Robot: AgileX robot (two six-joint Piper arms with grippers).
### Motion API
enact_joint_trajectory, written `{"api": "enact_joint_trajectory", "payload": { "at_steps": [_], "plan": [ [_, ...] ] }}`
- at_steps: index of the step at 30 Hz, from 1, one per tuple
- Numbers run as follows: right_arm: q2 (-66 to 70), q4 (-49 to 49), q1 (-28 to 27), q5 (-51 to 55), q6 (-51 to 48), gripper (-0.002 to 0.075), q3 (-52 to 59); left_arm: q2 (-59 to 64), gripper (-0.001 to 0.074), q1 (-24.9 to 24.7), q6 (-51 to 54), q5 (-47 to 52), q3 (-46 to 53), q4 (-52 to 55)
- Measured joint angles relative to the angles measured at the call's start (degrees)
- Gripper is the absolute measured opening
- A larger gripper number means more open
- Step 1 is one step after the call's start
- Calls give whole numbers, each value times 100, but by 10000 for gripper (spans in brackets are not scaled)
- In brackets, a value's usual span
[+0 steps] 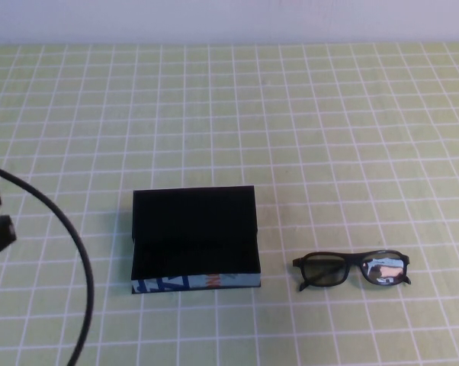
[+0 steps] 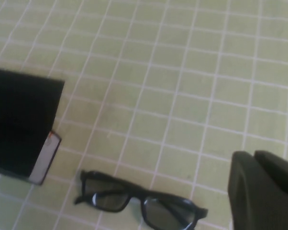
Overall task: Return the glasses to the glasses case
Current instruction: Pick up the glasses from the table
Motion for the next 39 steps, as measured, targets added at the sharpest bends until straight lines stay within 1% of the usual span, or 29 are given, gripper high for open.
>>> {"api": "enact_joint_trajectory", "payload": {
  "at_steps": [3, 7, 11, 14, 16, 19, 22, 25, 30, 35, 39],
  "plan": [
    [431, -27, 181, 544, -345, -18, -406, 241, -1, 0, 706, 232, 0, -755],
    [987, -169, 244, 1154, -539, -18, -904, 448, -1, 0, 1637, 577, 0, -1709],
    [1500, -210, 244, 1657, -1041, -18, -1299, 485, -1, 0, 2163, 605, 0, -2277],
    [1769, -184, 328, 1847, -1319, -12, -1423, 485, -1, 0, 2291, 499, 0, -2565],
    [1912, -262, 471, 1947, -1452, 9, -1464, 485, -1, 0, 2316, 445, 0, -2695],
    [2135, -506, 835, 2020, -1584, 75, -1464, 485, -1, 0, 2329, 416, 0, -2774],
    [2343, -811, 1269, 2007, -1766, 160, -1466, 485, -1, 0, 2337, 416, 0, -2797],
    [2553, -1170, 1665, 1815, -1886, 227, -1476, 485, -1, 0, 2337, 431, 0, -2950],
    [2955, -1482, 1959, 1350, -2250, 255, -1500, 485, -1, 0, 2337, 618, 0, -3270],
    [3326, -1627, 1968, 1219, -2325, 260, -1511, 485, -1, 0, 2337, 838, 0, -3326],
    [3513, -1640, 1968, 1157, -2698, 297, -1521, 485, -1, 0, 2337, 1004, 0, -3326]
  ]
}}
